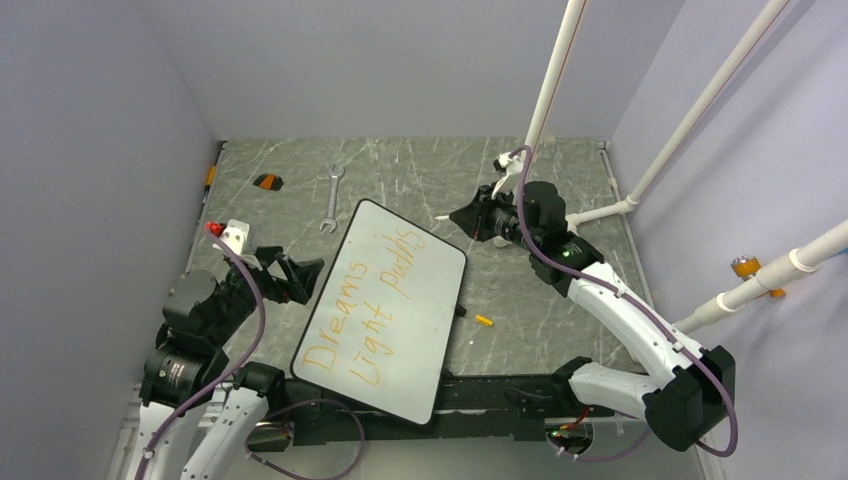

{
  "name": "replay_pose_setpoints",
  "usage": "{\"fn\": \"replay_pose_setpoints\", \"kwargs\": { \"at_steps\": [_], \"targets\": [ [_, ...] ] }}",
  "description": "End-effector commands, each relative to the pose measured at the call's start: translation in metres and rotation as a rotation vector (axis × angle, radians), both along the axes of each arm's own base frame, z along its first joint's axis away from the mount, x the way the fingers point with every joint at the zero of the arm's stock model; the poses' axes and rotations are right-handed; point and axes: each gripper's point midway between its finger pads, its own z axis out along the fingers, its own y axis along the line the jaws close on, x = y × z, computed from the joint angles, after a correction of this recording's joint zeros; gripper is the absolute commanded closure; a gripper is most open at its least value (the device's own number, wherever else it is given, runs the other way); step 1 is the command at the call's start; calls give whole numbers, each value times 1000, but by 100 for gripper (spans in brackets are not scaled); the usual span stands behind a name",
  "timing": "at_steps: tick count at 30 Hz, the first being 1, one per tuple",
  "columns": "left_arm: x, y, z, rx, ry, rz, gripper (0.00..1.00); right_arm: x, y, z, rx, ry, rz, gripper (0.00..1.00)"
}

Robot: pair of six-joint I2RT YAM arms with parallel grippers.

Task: Write a sentence on the whiteboard
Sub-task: Move the whiteboard to the corner of the board, then pick up the pen cap from the center of the board.

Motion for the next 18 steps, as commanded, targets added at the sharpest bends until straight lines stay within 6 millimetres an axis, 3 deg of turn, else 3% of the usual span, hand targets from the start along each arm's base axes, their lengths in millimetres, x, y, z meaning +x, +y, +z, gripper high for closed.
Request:
{"fn": "replay_pose_setpoints", "kwargs": {
  "at_steps": [1, 5, 18],
  "targets": [
    [3, -1, 21, 34, -67, -19, 1, -3, -6, 23, 10, -66, -15, 100],
    [1, -11, 27, 63, -80, -91, 1, -7, -9, 26, 9, -71, -19, 100],
    [6, -53, 10, 49, -13, -329, 0, -27, -33, 36, 1, -71, -79, 100]
  ]
}}
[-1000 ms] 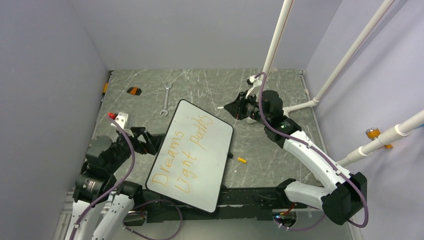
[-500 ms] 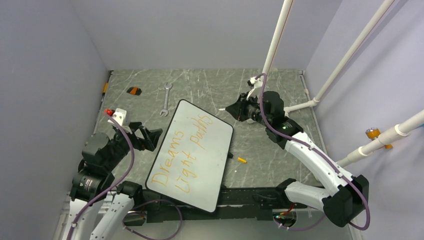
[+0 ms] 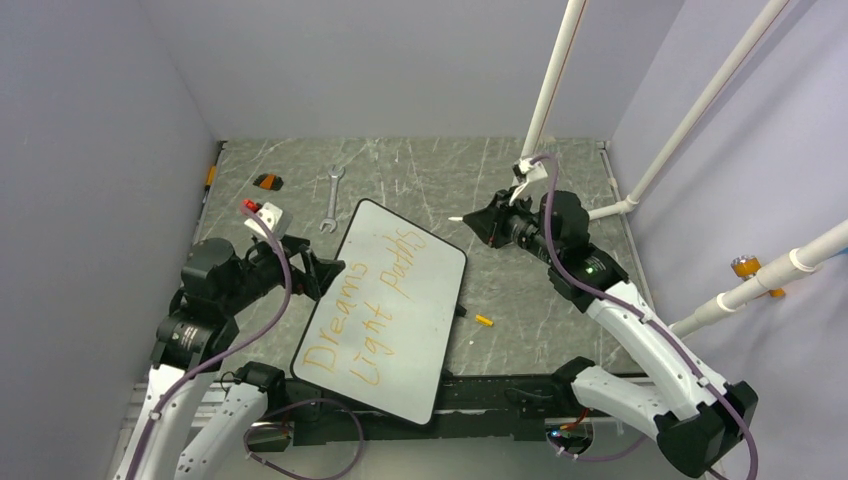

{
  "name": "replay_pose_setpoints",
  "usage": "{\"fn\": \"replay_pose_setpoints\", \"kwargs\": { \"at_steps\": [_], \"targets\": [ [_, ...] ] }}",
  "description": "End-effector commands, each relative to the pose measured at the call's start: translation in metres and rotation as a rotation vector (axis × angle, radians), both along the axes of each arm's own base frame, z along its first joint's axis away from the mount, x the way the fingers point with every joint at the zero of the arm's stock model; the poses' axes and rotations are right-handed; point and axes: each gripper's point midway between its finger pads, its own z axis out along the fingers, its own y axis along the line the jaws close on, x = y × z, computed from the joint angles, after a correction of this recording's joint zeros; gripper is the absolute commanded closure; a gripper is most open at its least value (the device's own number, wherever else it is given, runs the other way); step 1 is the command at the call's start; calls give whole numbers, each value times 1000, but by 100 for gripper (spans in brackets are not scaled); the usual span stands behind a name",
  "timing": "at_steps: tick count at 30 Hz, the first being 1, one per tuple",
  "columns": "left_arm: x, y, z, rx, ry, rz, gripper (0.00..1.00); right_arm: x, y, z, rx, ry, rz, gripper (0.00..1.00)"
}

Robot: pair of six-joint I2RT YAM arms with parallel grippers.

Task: Write a sentence on the whiteboard
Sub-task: Pick up the pen cap from the center of the board.

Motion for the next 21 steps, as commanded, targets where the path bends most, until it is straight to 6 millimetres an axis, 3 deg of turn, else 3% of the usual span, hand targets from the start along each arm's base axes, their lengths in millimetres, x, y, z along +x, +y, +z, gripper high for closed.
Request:
{"fn": "replay_pose_setpoints", "kwargs": {
  "at_steps": [1, 7, 11, 16, 21],
  "targets": [
    [-2, -19, 16, -35, -62, -109, 1, -6, -15, 13, -1, -24, -56, 100],
    [13, -30, 13, -8, -15, -90, 1, -12, -28, 12, -2, -17, -109, 100],
    [21, -54, 9, 67, -9, -137, 1, -11, -37, 13, -19, -11, -154, 100],
    [17, -103, 3, 167, -34, -275, 1, -8, -56, 18, -54, -14, -254, 100],
    [11, -159, -19, 273, -73, -430, 1, -4, -78, 21, -92, -17, -361, 100]
  ]
}}
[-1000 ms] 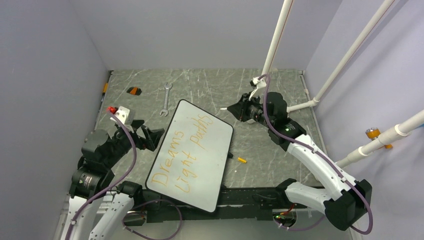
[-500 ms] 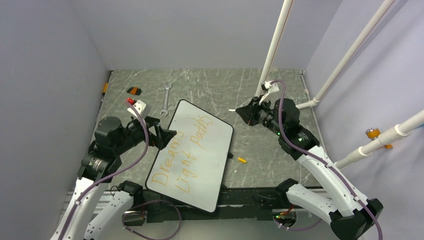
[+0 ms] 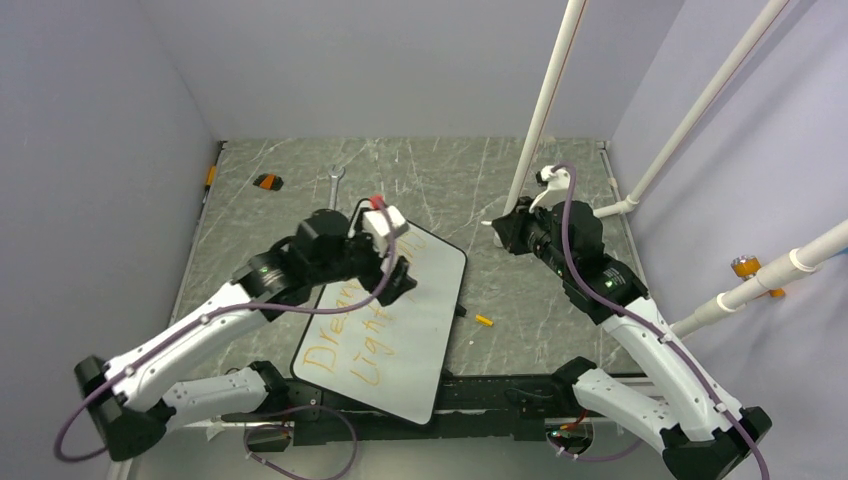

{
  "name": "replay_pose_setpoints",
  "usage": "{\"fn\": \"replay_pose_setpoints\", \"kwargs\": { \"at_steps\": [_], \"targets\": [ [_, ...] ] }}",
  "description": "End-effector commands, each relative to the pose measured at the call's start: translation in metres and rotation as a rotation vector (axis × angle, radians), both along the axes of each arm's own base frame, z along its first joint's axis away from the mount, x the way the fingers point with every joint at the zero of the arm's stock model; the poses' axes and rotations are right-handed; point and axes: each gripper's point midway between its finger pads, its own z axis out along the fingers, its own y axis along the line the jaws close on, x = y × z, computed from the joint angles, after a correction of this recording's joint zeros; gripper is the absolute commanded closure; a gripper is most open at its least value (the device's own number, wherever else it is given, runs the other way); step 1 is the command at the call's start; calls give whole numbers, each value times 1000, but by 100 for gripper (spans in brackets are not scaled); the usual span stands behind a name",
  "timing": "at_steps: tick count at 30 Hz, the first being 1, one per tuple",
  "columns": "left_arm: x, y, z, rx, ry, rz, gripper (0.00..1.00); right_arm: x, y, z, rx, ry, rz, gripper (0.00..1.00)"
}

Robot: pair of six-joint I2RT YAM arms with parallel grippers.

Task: Write a sentence on the whiteboard
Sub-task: Pick up the pen cap from the center of the board.

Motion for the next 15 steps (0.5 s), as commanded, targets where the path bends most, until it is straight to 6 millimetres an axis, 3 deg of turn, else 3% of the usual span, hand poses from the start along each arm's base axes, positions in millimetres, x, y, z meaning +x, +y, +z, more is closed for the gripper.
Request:
{"fn": "replay_pose_setpoints", "kwargs": {
  "at_steps": [1, 7, 15],
  "targets": [
    [7, -42, 10, 40, -145, -96, 2, 3, -26, 28, -9, -59, -131, 100],
    [-6, -91, -14, 136, -176, -249, 5, 2, -50, 38, -53, -73, -236, 100],
    [-40, -151, -56, 237, -184, -533, 15, -4, -72, 42, -94, -80, -324, 100]
  ]
}}
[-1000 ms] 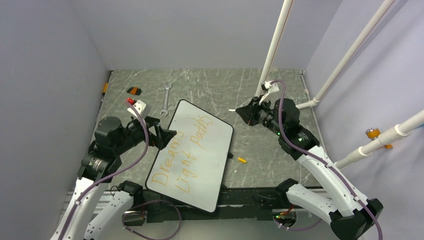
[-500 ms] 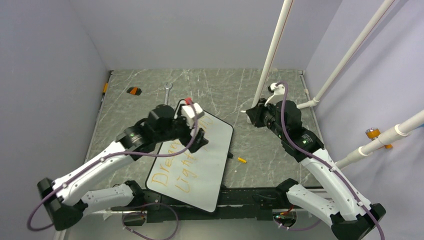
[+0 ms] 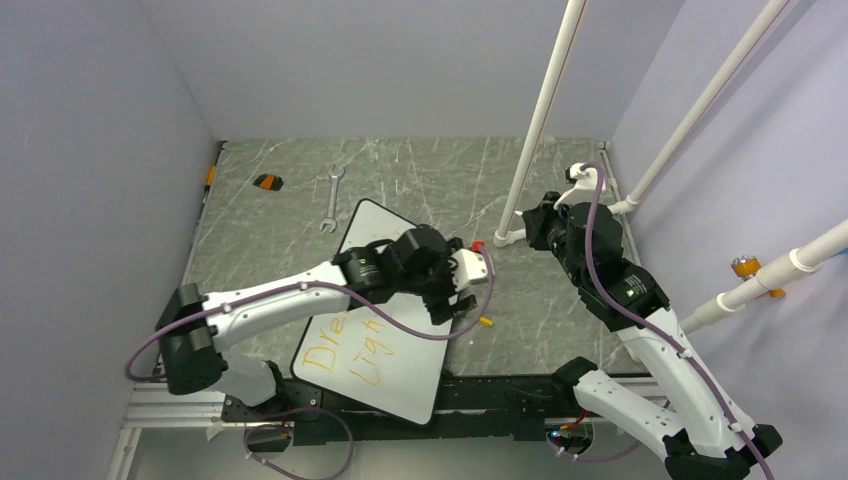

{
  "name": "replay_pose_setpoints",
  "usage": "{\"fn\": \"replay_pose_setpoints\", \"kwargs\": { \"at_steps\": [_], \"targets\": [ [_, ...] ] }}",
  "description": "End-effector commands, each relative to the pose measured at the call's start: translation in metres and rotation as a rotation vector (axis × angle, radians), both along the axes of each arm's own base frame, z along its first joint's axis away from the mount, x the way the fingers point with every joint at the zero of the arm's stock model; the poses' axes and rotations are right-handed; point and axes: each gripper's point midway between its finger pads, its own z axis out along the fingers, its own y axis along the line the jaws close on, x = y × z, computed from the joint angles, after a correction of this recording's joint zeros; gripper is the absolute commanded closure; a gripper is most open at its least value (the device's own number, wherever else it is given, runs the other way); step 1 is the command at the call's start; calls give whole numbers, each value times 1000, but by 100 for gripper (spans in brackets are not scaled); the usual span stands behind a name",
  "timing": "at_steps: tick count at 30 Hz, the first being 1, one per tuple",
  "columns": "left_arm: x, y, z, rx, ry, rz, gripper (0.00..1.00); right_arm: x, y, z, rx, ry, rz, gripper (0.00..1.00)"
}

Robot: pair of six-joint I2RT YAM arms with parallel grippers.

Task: Write a sentence on the whiteboard
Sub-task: Pick up the pen cap from the center of the board.

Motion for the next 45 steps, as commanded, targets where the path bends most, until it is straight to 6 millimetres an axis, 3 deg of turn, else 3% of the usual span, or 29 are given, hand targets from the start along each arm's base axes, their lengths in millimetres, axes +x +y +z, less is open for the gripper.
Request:
{"fn": "replay_pose_setpoints", "kwargs": {
  "at_steps": [1, 6, 10, 16, 26, 39, 45],
  "targets": [
    [-17, -39, 2, 5, -60, -187, 17, -5, -21, 15, -28, -28, -85, 100],
    [-22, -63, -32, 82, -56, -263, 26, -8, -33, 13, -36, -19, -142, 100],
    [-26, -75, -53, 99, -66, -309, 27, -9, -41, 16, -39, -21, -185, 100],
    [-30, -82, -82, 156, -92, -391, 37, -12, -46, 18, -31, -31, -203, 100],
    [-29, -93, -119, 209, -109, -474, 45, -11, -49, 9, -41, -19, -223, 100],
    [-15, -101, -141, 280, -59, -486, 46, -9, -47, 9, -24, -29, -223, 100],
    [-6, -95, -157, 335, -19, -472, 46, -10, -43, 3, -13, -18, -201, 100]
  ]
}}
